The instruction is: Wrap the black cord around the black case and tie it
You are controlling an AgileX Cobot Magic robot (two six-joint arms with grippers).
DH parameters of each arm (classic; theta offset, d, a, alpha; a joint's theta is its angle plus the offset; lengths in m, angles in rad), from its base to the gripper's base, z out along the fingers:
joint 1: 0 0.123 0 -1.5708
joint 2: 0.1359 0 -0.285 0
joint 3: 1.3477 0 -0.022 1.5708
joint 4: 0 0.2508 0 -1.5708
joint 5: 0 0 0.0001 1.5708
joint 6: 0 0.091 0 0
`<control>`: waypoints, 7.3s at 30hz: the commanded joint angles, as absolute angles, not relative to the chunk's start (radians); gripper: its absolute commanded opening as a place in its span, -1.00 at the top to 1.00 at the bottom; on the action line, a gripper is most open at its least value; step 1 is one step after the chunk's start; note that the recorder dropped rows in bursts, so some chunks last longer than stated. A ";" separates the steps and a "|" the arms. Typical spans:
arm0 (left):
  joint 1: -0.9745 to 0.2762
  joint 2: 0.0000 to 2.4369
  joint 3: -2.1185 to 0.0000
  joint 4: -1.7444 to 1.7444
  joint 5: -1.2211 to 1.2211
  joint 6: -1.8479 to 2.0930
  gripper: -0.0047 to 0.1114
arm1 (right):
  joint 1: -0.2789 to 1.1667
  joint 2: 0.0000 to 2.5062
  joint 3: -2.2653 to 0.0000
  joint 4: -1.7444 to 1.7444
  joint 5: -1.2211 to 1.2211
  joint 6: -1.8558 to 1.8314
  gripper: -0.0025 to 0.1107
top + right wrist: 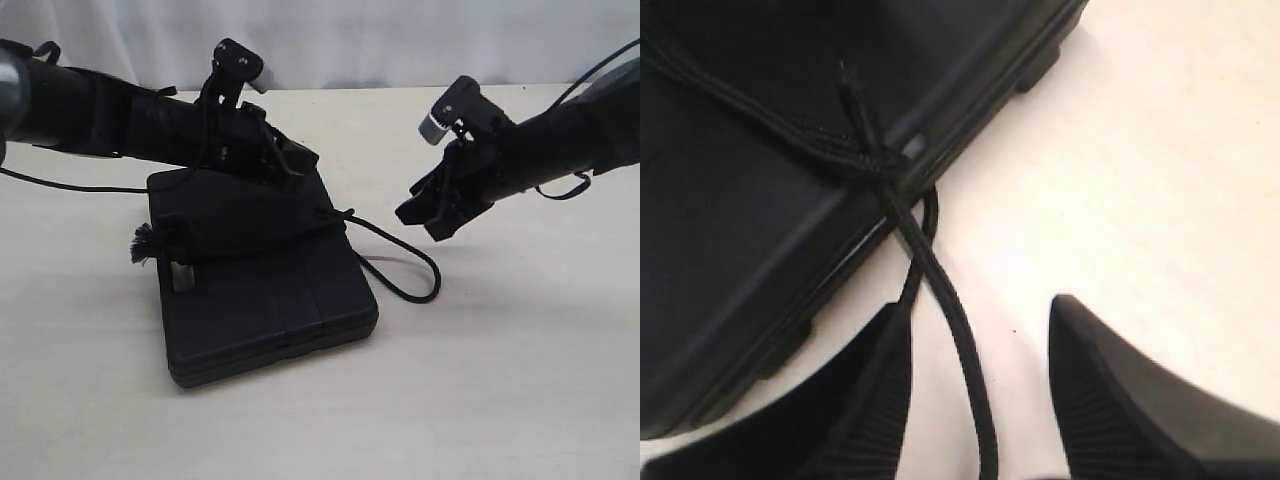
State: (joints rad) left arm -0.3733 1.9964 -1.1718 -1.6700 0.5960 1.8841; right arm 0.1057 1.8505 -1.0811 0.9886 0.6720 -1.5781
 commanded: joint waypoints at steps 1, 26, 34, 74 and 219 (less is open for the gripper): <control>-0.373 1.994 -1.180 -1.657 0.619 1.877 0.82 | 0.108 1.918 -1.076 1.044 0.653 -1.681 0.21; -0.373 1.994 -1.180 -1.657 0.617 1.879 0.82 | 0.340 2.016 -1.082 1.188 0.346 -1.925 0.88; -0.373 1.994 -1.180 -1.657 0.617 1.879 0.83 | 0.340 1.980 -1.082 1.222 0.345 -1.925 0.88; -0.414 2.034 -1.182 -1.654 0.531 2.143 0.61 | 0.340 1.976 -1.082 1.249 0.425 -1.975 0.88; -0.307 1.893 -1.217 -1.424 0.474 1.869 0.92 | 0.340 1.834 -1.063 1.164 0.507 -1.850 0.02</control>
